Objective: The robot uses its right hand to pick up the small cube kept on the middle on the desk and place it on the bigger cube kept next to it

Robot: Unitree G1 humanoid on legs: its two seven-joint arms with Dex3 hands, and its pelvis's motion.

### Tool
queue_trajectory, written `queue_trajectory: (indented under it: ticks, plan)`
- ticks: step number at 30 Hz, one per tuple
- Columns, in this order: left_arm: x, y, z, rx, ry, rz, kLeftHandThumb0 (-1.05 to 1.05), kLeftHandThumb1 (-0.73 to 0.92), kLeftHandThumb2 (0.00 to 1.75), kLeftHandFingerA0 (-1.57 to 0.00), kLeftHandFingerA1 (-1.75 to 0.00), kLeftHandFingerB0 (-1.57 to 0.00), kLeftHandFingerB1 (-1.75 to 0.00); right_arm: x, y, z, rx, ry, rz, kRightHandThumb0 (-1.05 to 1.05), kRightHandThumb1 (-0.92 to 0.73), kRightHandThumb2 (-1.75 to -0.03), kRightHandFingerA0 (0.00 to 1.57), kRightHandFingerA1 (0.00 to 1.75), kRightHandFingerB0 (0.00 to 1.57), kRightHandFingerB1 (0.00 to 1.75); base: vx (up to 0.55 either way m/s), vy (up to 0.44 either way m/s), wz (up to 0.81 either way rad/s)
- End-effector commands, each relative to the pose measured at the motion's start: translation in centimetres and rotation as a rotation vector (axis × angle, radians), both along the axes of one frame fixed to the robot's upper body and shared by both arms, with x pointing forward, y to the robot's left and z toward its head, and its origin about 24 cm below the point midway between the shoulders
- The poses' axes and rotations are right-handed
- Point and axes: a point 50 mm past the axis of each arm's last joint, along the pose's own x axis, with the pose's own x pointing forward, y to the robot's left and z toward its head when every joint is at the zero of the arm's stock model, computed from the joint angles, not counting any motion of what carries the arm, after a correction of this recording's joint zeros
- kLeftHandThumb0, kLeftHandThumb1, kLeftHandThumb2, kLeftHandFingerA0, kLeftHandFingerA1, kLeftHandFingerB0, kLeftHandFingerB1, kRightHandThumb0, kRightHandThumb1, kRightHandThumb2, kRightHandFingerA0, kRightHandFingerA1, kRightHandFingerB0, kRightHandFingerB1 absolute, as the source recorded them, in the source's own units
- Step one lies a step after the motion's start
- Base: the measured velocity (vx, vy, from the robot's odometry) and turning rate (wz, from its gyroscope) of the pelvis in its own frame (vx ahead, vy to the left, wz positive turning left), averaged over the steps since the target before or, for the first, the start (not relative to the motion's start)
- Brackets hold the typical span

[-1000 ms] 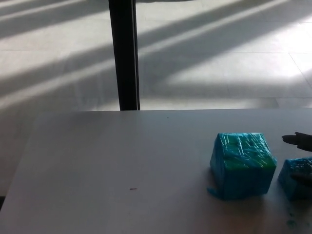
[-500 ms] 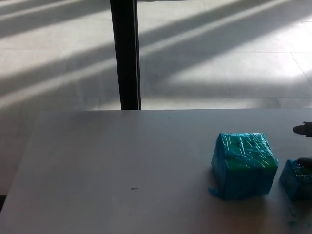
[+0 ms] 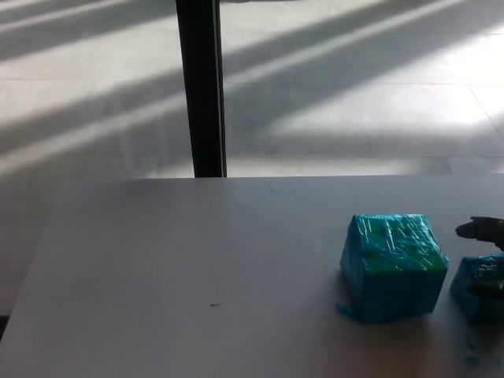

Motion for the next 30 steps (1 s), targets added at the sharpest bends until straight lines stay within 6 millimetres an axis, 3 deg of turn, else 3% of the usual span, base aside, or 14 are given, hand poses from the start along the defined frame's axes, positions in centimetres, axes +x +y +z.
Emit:
queue_trajectory:
  ticks: [1, 8, 12, 13, 14, 18, 21, 22, 23, 26, 27, 28, 29, 30]
  plan:
    - [-0.1, 0.6, 0.6, 0.037, -0.01, -0.006, -0.69, 0.7, 0.61, -0.49, -0.52, -0.5, -0.4, -0.4, 0.3, -0.7, -0.004, 0.061, 0.011, -0.94, -0.57, -0.93, 0.0, 0.0, 0.07, 0.21, 0.0, 0.0, 0.0]
    - [-0.2, 0.7, 0.6, 0.019, -0.022, 0.01, -0.74, 0.57, 0.75, -0.48, -0.58, -0.45, -0.46, -0.6, -0.5, -0.8, -0.183, 0.294, -0.013, -0.78, -0.45, -0.8, 0.0, 0.05, 0.02, 0.14, 0.0, 0.0, 0.0]
    - [-0.1, 0.8, 0.8, 0.041, -0.014, -0.014, -0.69, 0.71, 0.61, -0.51, -0.54, -0.51, -0.39, -0.7, -0.8, -1.5, -0.22, 0.385, -0.038, -0.6, -0.37, -0.73, 0.0, 0.19, 0.01, 0.21, 0.0, 0.0, 0.0]
    - [-0.1, 0.8, 0.7, 0.034, -0.012, -0.002, -0.73, 0.58, 0.75, -0.49, -0.57, -0.45, -0.46, -0.8, -0.9, -1.7, -0.256, 0.416, -0.039, -0.55, -0.33, -0.74, 0.01, 0.35, 0.0, 0.28, 0.0, 0.0, 0.0]
    - [-0.1, 0.8, 0.6, 0.032, -0.009, 0.009, -0.69, 0.69, 0.61, -0.52, -0.53, -0.51, -0.4, -0.9, -0.9, -1.8, -0.309, 0.446, -0.026, -0.54, -0.32, -0.71, 0.01, 0.5, 0.0, 0.24, 0.0, 0.0, 0.0]
    - [-0.1, 0.8, 0.7, 0.043, -0.003, -0.004, -0.74, 0.57, 0.75, -0.5, -0.57, -0.47, -0.46, -1.2, -0.9, -2.1, -0.405, 0.498, -0.007, -0.45, -0.31, -0.67, 0.11, 0.75, 0.0, 0.19, 0.0, 0.0, 0.0]
    - [-0.1, 0.8, 0.7, 0.039, -0.006, 0.0, -0.74, 0.57, 0.75, -0.49, -0.57, -0.45, -0.46, -1.3, -0.8, -2.3, -0.444, 0.508, 0.019, -0.37, -0.45, -0.5, 0.02, 1.17, 0.0, 0.23, 0.0, 0.0, 0.0]
    - [-0.1, 0.8, 0.6, 0.036, 0.006, 0.005, -0.68, 0.71, 0.61, -0.52, -0.5, -0.46, -0.38, -1.5, -0.7, -2.6, -0.503, 0.453, 0.039, -0.29, -0.49, -0.54, 0.06, 1.07, 0.04, 0.29, 0.0, 0.0, 0.0]
    - [-0.1, 0.8, 0.6, 0.033, 0.004, 0.012, -0.72, 0.57, 0.74, -0.49, -0.55, -0.45, -0.45, -1.6, -0.6, -2.8, -0.527, 0.415, 0.047, -0.29, -0.53, -0.55, 0.15, 0.88, 0.1, 0.27, 0.0, 0.0, 0.0]
    - [-0.2, 0.8, 0.6, 0.031, 0.003, 0.013, -0.69, 0.69, 0.61, -0.51, -0.53, -0.48, -0.4, -1.9, -0.5, -3.2, -0.566, 0.32, 0.081, -0.34, -0.64, -0.59, 0.27, 0.87, 0.16, 0.29, 0.0, 0.0, 0.0]
    - [-0.2, 0.8, 0.6, 0.034, 0.002, 0.001, -0.69, 0.69, 0.61, -0.5, -0.54, -0.48, -0.4, -2.0, -0.5, -3.3, -0.567, 0.275, 0.081, -0.31, -0.69, -0.6, 0.35, 0.97, 0.21, 0.3, 0.0, 0.0, 0.0]
    - [-0.2, 0.8, 0.7, 0.038, 0.005, -0.009, -0.69, 0.71, 0.61, -0.5, -0.54, -0.47, -0.39, -2.0, -0.5, -3.4, -0.554, 0.233, 0.088, -0.32, -0.73, -0.63, 0.46, 1.33, 0.27, 0.31, 0.0, 0.0, 0.0]
    - [-0.3, 0.8, 0.7, 0.036, 0.002, -0.008, -0.68, 0.7, 0.62, -0.48, -0.51, -0.44, -0.38, -2.1, -0.6, -3.3, -0.546, 0.163, 0.12, -0.42, -0.71, -0.77, 0.74, 1.43, 0.35, 0.43, 0.0, 0.0, 0.0]
    - [-0.3, 0.8, 0.7, 0.036, 0.004, -0.007, -0.67, 0.71, 0.62, -0.48, -0.51, -0.45, -0.38, -2.2, -0.7, -3.3, -0.536, 0.096, 0.153, -0.29, -0.78, -0.65, 0.74, 1.64, 0.55, 0.51, 0.0, 0.0, 0.0]
